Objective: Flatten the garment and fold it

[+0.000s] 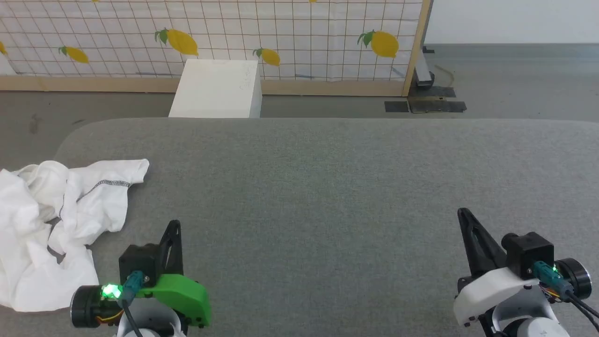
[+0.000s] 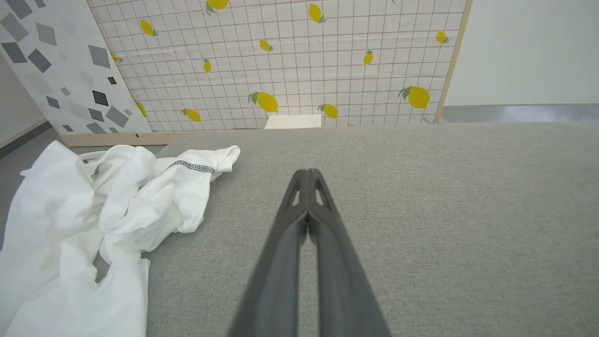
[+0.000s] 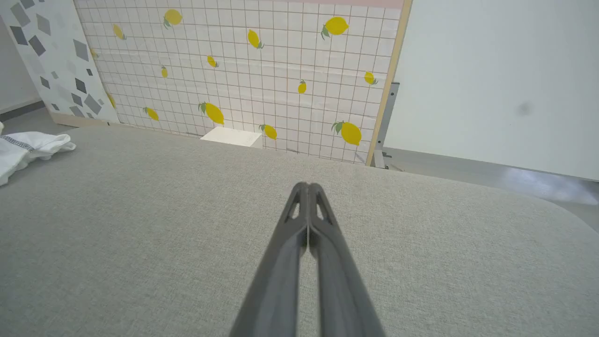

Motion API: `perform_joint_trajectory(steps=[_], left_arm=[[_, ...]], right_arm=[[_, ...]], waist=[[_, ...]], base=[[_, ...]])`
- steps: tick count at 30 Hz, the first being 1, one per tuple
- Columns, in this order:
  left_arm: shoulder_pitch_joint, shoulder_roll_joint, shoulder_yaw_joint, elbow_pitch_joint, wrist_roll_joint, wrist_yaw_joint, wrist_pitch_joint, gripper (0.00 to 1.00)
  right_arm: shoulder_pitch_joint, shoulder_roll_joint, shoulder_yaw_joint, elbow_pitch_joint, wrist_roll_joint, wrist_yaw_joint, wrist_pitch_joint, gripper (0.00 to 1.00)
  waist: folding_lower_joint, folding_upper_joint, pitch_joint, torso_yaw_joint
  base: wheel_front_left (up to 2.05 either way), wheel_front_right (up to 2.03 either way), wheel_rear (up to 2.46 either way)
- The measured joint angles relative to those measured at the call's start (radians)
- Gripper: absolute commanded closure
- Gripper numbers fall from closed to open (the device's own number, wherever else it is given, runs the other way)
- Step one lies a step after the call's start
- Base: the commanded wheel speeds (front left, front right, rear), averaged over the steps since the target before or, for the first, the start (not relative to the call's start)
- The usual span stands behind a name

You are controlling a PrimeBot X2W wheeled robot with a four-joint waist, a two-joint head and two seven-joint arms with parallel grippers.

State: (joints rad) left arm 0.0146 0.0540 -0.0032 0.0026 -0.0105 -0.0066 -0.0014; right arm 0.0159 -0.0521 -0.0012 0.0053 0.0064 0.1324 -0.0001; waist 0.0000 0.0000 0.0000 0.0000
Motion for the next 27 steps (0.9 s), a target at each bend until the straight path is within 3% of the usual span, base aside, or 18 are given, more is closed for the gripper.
perform_joint_trajectory(steps=[18, 19, 27], left_arm=[[0.0, 0.0, 0.0, 0.0, 0.0, 0.0, 0.0, 1.0], [0.0, 0.0, 0.0, 0.0, 0.0, 0.0, 0.0, 0.0], [0.001, 0.0, -0.009, 0.005, -0.007, 0.0, -0.002, 0.0]], right_arm=[[0.0, 0.0, 0.0, 0.0, 0.0, 0.0, 0.0, 1.0], [0.0, 0.0, 0.0, 0.0, 0.0, 0.0, 0.0, 0.0], [0.0, 0.0, -0.002, 0.002, 0.002, 0.0, 0.0, 0.0]], waist=[[0.0, 0.0, 0.0, 0.0], [0.0, 0.0, 0.0, 0.0], [0.0, 0.0, 0.0, 0.001]], base=[[0.0, 0.0, 0.0], [0.0, 0.0, 0.0], [0.0, 0.0, 0.0]])
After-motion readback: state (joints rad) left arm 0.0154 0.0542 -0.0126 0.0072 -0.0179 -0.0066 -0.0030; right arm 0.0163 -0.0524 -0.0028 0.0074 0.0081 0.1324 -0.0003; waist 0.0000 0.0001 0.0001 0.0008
